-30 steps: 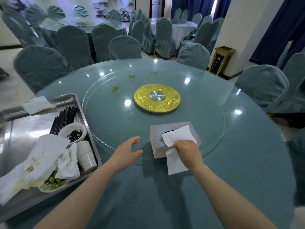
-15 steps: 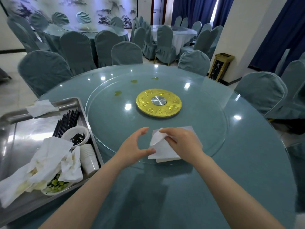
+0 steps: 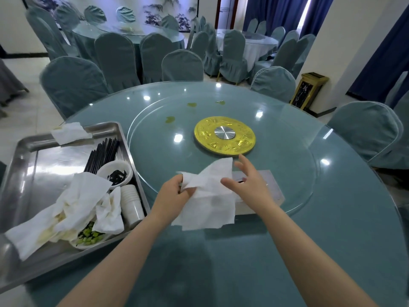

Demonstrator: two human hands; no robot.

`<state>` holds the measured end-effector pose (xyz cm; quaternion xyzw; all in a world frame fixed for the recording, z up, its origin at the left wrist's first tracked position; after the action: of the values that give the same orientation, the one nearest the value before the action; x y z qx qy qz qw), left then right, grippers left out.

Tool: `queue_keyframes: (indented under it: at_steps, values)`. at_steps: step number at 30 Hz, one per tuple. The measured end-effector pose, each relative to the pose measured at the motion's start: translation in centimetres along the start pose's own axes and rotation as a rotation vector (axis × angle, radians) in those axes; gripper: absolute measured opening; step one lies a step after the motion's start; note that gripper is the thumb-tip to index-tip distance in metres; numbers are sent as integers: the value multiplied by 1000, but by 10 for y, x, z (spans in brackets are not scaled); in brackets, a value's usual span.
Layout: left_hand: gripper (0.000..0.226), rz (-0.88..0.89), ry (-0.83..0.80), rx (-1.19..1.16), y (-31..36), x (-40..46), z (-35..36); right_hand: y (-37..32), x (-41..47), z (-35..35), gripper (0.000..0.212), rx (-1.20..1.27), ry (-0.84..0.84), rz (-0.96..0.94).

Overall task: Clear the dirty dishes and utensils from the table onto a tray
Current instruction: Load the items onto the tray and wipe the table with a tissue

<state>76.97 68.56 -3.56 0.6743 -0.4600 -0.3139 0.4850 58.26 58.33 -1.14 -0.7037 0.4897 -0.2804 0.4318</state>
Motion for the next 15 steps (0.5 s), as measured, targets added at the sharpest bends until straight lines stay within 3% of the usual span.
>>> queue_keyframes:
  at_steps: [2, 5, 10, 15]
  values:
    - [11, -69, 36, -145, -11, 1, -12, 24, 0, 21, 88, 160, -85, 222]
    - [13, -190, 0, -411, -23, 1, -21, 43, -5, 62, 60, 552, -366, 520]
    - [27, -244, -6, -495, -35, -3, -39, 39, 1, 97, 42, 685, -527, 569]
    - [26, -282, -2, -427, -49, -5, -59, 34, 5, 114, 19, 530, -622, 553]
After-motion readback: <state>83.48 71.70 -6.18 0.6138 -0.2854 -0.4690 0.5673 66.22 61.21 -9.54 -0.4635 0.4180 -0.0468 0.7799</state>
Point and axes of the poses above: each hand's wrist, its own x-axis towards the middle knuckle, its own z-axis out of the palm, y = z × x, the point moved 4 cm from there along x, towards the middle knuckle, and after that the axes turned 1 degree about -z, right-handed, at the moved point
